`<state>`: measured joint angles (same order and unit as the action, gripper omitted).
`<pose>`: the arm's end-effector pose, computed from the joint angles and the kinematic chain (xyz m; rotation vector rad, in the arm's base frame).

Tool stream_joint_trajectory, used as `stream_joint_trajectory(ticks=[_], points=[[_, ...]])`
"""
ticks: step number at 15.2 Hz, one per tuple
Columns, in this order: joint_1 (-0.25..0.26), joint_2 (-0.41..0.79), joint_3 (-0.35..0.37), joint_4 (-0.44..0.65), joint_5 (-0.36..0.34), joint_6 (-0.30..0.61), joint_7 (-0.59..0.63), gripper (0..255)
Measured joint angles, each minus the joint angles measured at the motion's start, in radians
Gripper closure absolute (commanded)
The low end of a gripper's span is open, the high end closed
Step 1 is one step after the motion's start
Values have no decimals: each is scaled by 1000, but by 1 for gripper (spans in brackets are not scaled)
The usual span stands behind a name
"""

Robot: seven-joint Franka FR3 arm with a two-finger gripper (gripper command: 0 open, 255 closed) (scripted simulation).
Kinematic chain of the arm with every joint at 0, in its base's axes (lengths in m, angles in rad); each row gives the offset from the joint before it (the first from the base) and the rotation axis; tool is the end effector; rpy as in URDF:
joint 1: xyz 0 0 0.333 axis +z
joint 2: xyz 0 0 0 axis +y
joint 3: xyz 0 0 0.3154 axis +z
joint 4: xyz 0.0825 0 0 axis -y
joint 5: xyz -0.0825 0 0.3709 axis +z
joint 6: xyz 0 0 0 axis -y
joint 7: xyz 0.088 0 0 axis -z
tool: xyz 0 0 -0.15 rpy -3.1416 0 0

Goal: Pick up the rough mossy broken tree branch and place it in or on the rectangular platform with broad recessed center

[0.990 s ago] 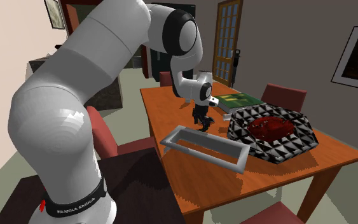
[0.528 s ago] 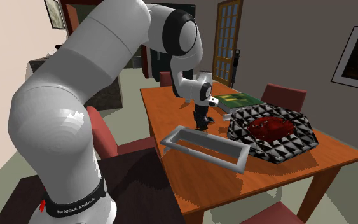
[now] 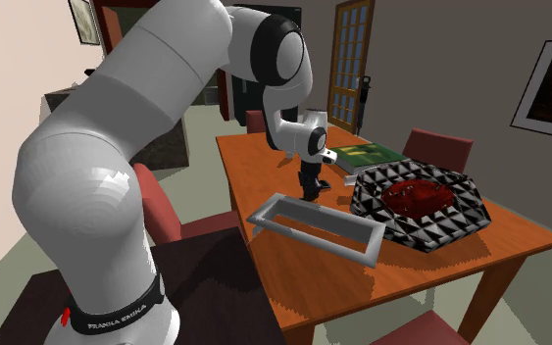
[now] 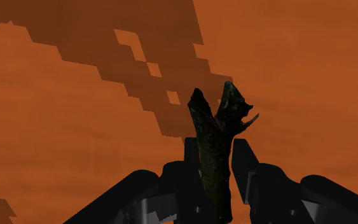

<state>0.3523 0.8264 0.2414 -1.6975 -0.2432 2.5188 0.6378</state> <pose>0.5554 0.3608 0.0940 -3.0969 -0.1160 -0.0066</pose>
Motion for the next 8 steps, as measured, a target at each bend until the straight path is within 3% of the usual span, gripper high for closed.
stream_joint_trajectory(ticks=[8], points=[[-16,-76,19,-28,16,-49,-9,255]])
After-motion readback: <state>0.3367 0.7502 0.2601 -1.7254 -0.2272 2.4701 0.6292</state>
